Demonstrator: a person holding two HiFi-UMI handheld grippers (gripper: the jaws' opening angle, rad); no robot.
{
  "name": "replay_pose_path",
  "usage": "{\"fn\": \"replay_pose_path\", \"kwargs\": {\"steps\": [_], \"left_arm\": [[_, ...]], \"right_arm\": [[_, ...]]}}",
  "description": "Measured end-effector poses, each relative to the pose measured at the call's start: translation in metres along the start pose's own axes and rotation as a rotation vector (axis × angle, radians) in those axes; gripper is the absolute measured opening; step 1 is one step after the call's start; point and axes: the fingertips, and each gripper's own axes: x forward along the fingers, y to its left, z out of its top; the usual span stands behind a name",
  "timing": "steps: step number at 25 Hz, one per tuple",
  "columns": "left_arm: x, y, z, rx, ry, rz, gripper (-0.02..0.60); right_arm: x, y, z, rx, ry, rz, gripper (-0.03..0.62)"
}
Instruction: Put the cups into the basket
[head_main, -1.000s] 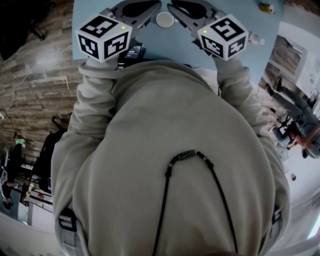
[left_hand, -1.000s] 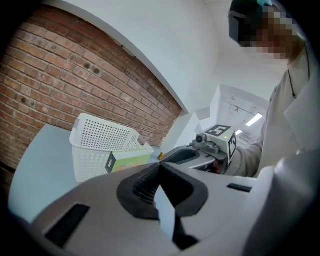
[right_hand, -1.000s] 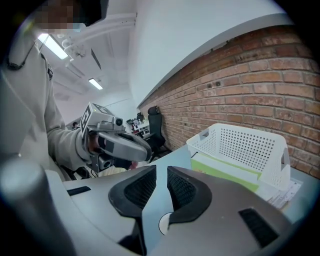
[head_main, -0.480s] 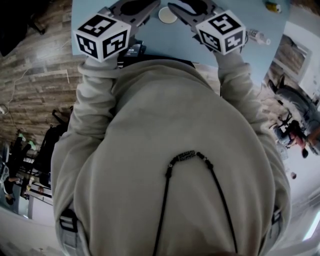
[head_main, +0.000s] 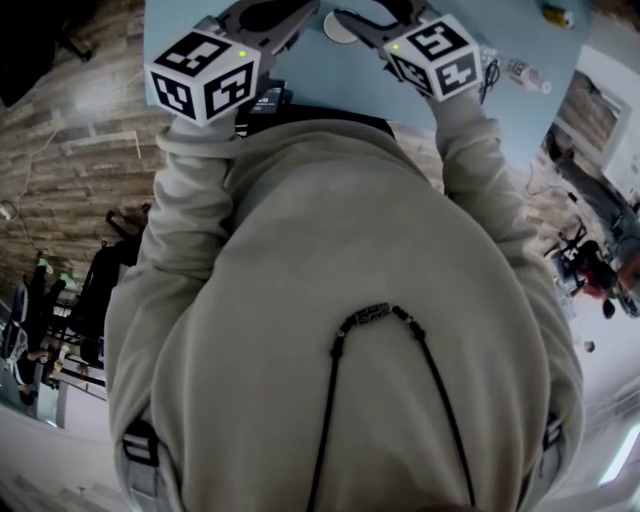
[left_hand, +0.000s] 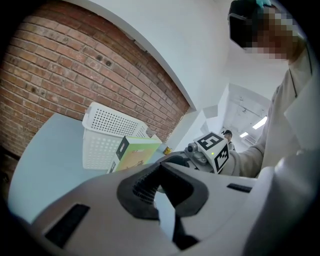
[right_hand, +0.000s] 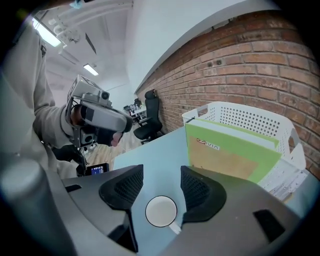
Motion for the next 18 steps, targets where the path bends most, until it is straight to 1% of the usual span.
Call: {"fn": "replay_pose_path", "kwargs": {"steps": [5,8,14,18], "left_arm": [[0.004,0.006,-0.006,-0.021,-0.004,0.007,-0.003],[0.005,0.007,-0.007,-0.017,0.004,0.009,-0.003],[0.005,0.012,-0.01,-0.027,0.011,0.018,-0.003],[0.006,0.014,-0.015,-0.033,0.017,0.015,-0.003]], "right_arm": [[0.01,-0.001,-0.005,-0.031,0.031,-0.005,0.264],[0.016,-0.001,-0.014,-0.053,0.067,0.004,0.28],[0.027,0.005,-0.033,-0.06,0.119,0.035,0.314],[0.035,0.006,-0.052,-0.079,0.181,0.063,0.337]]}}
